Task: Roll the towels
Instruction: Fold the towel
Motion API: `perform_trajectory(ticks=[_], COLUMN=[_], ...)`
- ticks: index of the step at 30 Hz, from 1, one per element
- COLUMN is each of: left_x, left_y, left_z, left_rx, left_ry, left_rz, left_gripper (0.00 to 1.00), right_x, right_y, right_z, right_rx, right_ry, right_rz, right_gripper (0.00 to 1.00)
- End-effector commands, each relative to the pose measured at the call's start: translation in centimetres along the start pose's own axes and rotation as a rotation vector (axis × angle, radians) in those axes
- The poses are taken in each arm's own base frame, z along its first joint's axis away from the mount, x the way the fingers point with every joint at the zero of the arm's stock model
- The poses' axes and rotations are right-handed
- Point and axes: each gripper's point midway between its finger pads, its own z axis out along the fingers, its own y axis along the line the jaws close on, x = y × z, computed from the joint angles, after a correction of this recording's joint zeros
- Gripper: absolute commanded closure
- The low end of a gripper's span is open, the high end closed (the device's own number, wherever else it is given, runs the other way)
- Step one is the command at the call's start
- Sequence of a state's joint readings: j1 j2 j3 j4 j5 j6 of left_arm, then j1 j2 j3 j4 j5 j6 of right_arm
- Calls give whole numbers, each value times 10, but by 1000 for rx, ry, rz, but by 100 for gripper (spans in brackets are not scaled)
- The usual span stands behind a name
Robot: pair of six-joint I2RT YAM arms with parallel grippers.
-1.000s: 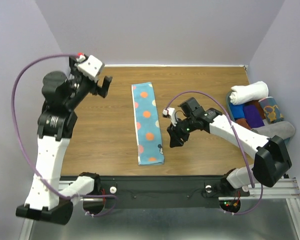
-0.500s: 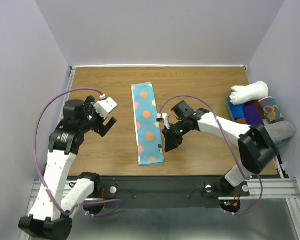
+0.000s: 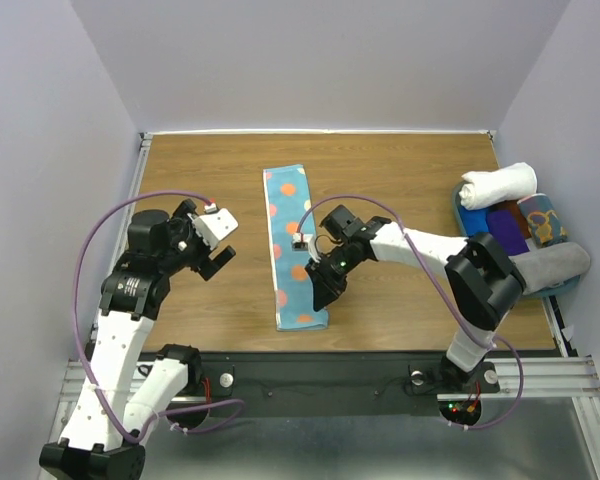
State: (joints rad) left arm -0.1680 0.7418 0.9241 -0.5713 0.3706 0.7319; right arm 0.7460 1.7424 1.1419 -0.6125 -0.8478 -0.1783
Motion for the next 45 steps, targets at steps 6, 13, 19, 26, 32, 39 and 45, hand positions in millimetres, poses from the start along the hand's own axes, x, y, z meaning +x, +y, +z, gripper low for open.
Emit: perform_trajectory(ticks=[6,13,19,26,32,39,45], left_x=[14,44,61,80,58,65,71], left_y=[-24,-51,-98,-138,-189,-257,-269], left_z=[-2,9,7,34,61,69,86], left_rx=[94,254,434,545,651,719,720], left_ry=[-3,54,14,71,122,167,195], left_rz=[107,236,308,312,335,382,406], left_gripper=[3,12,26,37,39,47,53], right_x=[51,47,13,-21,-40,-65,-88], right_y=[-11,-37,6,29,-13,-48,-50], right_z=[39,67,32,-27,-80,-149,-207], right_rx=[-73,-98,-146,75,226,422,677], right_ry=[130,180,73,-90,-232,-427,-583], right_rz=[52,150,2,-189,-98,18,15], right_gripper=[74,74,67,34,21,0,0])
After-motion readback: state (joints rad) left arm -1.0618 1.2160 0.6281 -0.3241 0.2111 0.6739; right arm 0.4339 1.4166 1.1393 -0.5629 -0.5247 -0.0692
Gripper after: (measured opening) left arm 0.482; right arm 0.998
